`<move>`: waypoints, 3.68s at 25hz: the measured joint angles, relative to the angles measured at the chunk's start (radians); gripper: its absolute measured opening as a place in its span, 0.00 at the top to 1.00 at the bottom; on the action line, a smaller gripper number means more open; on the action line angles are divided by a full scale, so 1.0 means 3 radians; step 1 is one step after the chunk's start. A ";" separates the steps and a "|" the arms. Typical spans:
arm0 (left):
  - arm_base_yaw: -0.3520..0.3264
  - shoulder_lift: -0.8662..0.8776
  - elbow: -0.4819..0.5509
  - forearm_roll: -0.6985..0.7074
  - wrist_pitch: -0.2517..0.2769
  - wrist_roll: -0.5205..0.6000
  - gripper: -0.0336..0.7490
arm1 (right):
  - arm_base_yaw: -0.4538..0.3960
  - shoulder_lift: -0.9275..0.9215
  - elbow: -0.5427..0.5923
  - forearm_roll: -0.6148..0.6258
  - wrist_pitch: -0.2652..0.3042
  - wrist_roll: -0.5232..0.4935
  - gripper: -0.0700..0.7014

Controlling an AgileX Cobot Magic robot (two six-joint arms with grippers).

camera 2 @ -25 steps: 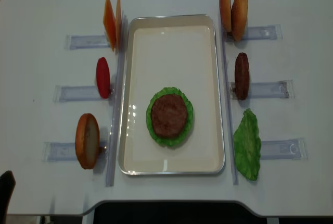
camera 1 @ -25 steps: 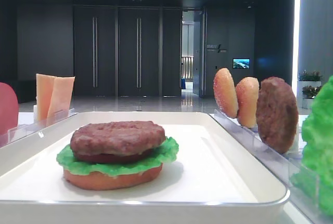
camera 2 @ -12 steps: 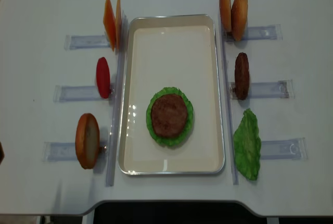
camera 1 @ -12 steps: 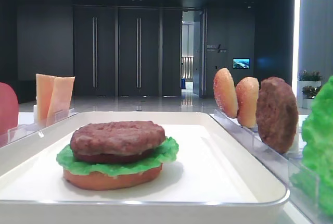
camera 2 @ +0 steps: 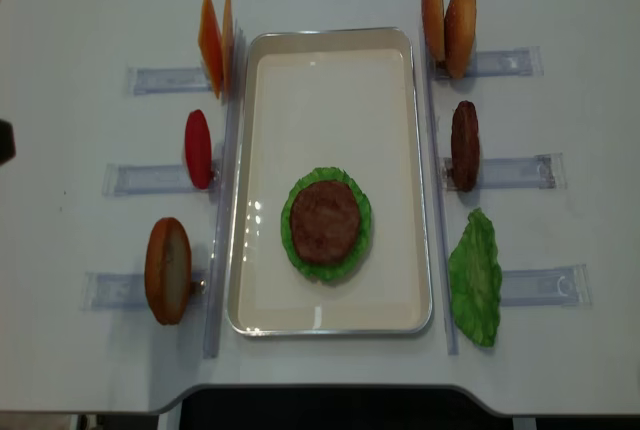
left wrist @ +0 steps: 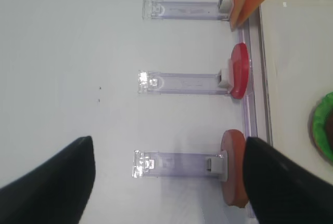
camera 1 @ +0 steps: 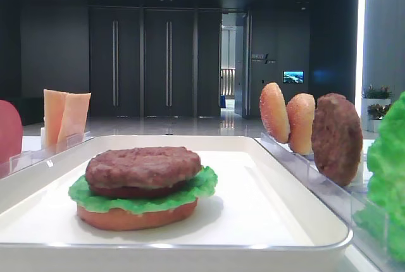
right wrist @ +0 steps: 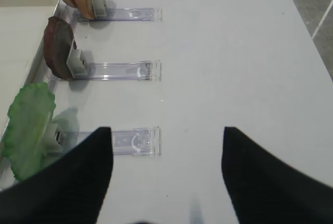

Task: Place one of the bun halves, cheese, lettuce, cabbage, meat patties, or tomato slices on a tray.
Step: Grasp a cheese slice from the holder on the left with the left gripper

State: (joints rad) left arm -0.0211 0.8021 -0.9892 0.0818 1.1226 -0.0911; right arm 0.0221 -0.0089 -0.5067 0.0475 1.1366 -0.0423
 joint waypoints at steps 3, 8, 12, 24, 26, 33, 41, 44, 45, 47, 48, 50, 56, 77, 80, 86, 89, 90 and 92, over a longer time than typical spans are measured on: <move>0.0000 0.0413 -0.0343 0.0000 0.0134 0.0009 0.07 | 0.0000 0.0000 0.0000 0.0000 0.0000 0.0000 0.35; 0.0000 0.1096 -0.0889 0.0000 0.0323 0.0039 0.07 | 0.0000 0.0000 0.0000 0.0000 0.0000 0.0000 0.35; 0.0000 0.1571 -0.1309 0.0000 0.0397 0.0039 0.07 | 0.0000 0.0000 0.0000 0.0000 0.0000 0.0000 0.35; 0.0000 0.2758 -0.2524 -0.0056 0.0403 0.0039 0.07 | 0.0000 0.0000 0.0000 0.0000 -0.0001 0.0000 0.35; 0.0000 0.2939 -0.2681 -0.0076 0.0403 0.0039 0.07 | 0.0000 0.0000 0.0000 0.0000 -0.0001 0.0000 0.35; 0.0000 0.3454 -0.3101 -0.0092 0.0403 0.0040 0.07 | 0.0000 0.0000 0.0000 0.0000 -0.0001 0.0000 0.35; 0.0000 0.3827 -0.3227 -0.0099 0.0403 0.0046 0.07 | 0.0000 0.0000 0.0000 0.0000 -0.0001 0.0000 0.35; -0.0024 0.3866 -0.3227 -0.0088 0.0403 0.0058 0.07 | 0.0000 0.0000 0.0000 0.0000 -0.0001 0.0000 0.35; -0.0053 0.3867 -0.3227 -0.0056 0.0403 0.0061 0.07 | 0.0000 0.0000 0.0000 0.0000 -0.0001 0.0000 0.35; -0.0136 0.3869 -0.3227 0.0066 0.0403 0.0060 0.07 | 0.0000 0.0000 0.0000 0.0000 -0.0001 0.0000 0.35; -0.0192 0.3869 -0.3227 0.0125 0.0403 0.0050 0.07 | 0.0000 0.0000 0.0000 0.0000 -0.0001 0.0000 0.35; -0.0300 0.3869 -0.3227 0.0224 0.0403 -0.0026 0.07 | 0.0000 0.0000 0.0000 0.0000 -0.0001 0.0000 0.35; -0.0564 0.3883 -0.3227 0.0301 0.0403 -0.0424 0.07 | 0.0000 0.0000 0.0000 0.0000 -0.0004 0.0000 0.35; -0.0935 0.4321 -0.3259 0.0137 0.0250 -0.1120 0.07 | 0.0000 0.0000 0.0000 0.0000 -0.0007 0.0000 0.35; -0.0935 0.4359 -0.3259 0.0129 0.0187 -0.1142 0.07 | 0.0000 0.0000 0.0000 0.0000 -0.0007 0.0000 0.35; -0.0935 0.4449 -0.3264 0.0025 0.0045 -0.1196 0.07 | 0.0000 0.0000 0.0000 0.0000 -0.0010 0.0000 0.35; -0.0935 0.4493 -0.3264 0.0005 0.0030 -0.1199 0.10 | 0.0000 0.0000 0.0000 0.0000 -0.0010 0.0000 0.35; -0.0935 0.4508 -0.3264 0.0003 0.0027 -0.1199 0.11 | 0.0000 0.0000 0.0000 0.0000 -0.0010 0.0000 0.35; -0.0935 0.4527 -0.3264 0.0003 0.0023 -0.1199 0.12 | 0.0000 0.0000 0.0000 0.0000 -0.0010 0.0000 0.35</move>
State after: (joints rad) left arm -0.3015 2.1603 -1.9684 0.0825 1.1295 -0.4507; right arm 0.0221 -0.0089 -0.5067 0.0475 1.1337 -0.0423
